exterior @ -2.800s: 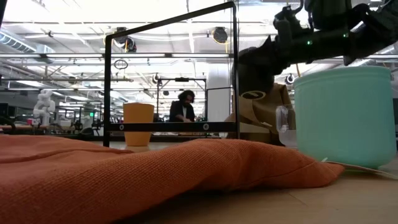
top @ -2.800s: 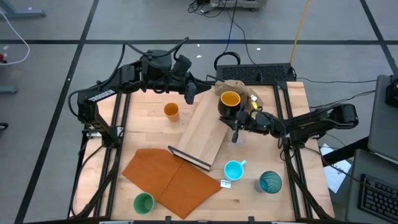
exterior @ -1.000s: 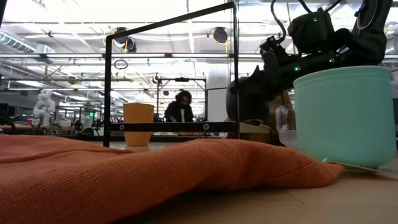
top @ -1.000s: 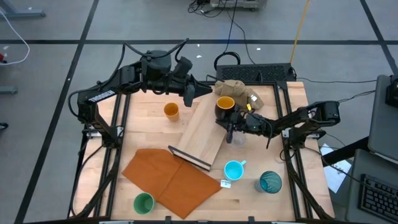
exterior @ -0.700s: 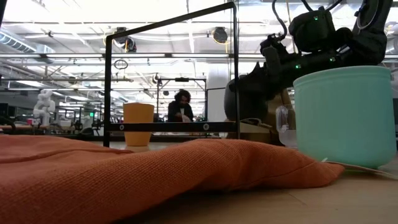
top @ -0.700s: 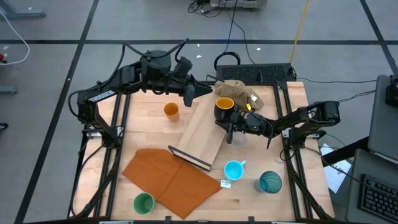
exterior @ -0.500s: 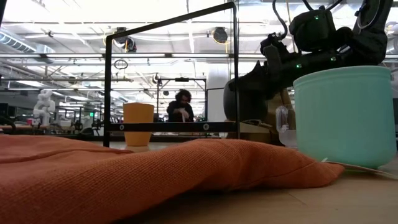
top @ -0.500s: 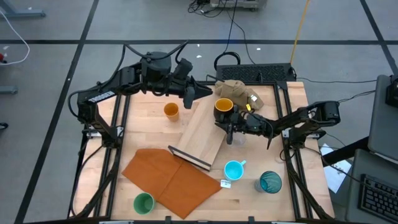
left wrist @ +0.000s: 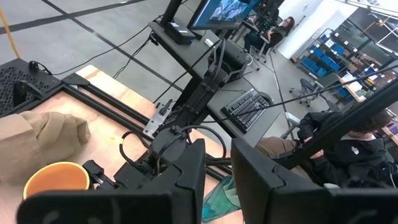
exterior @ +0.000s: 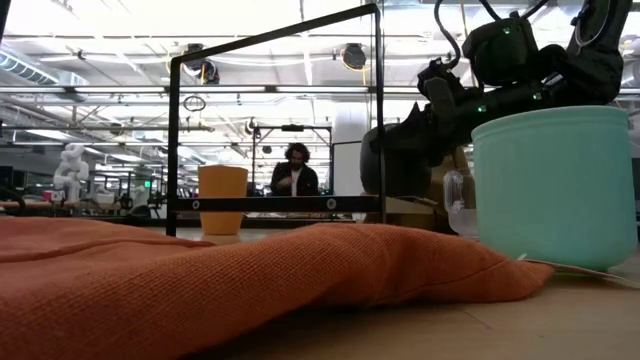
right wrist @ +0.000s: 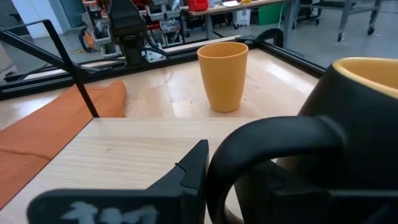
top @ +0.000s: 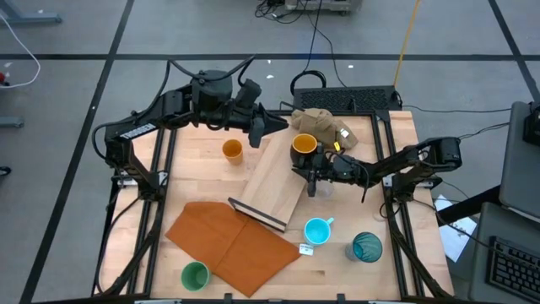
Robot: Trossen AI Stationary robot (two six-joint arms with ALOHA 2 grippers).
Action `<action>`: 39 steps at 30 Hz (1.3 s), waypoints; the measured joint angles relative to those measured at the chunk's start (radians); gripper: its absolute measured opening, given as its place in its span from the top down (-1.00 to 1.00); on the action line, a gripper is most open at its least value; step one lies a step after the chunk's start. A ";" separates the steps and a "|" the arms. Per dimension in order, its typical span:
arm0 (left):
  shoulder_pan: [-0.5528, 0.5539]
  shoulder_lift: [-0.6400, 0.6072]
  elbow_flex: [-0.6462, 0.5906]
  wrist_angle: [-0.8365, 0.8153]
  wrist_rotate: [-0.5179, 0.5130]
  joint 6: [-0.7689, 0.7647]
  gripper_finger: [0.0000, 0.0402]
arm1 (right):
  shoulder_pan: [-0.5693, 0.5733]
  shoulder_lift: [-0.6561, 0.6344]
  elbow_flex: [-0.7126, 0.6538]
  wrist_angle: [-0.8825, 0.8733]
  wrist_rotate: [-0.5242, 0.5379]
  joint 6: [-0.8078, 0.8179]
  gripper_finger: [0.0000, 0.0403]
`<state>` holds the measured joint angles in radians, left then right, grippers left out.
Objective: Stack small to large cups/mugs on shelf
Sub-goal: Put the black mug on the shelf
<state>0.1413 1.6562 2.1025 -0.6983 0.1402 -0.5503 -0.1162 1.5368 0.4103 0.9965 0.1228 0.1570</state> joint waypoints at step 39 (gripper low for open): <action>0.000 0.000 0.000 0.000 0.000 0.000 0.62 | -0.010 0.001 0.000 -0.063 0.004 0.060 0.20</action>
<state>0.1413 1.6562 2.1025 -0.6979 0.1402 -0.5500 -0.1261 1.5375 0.4099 0.9339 0.1268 0.2165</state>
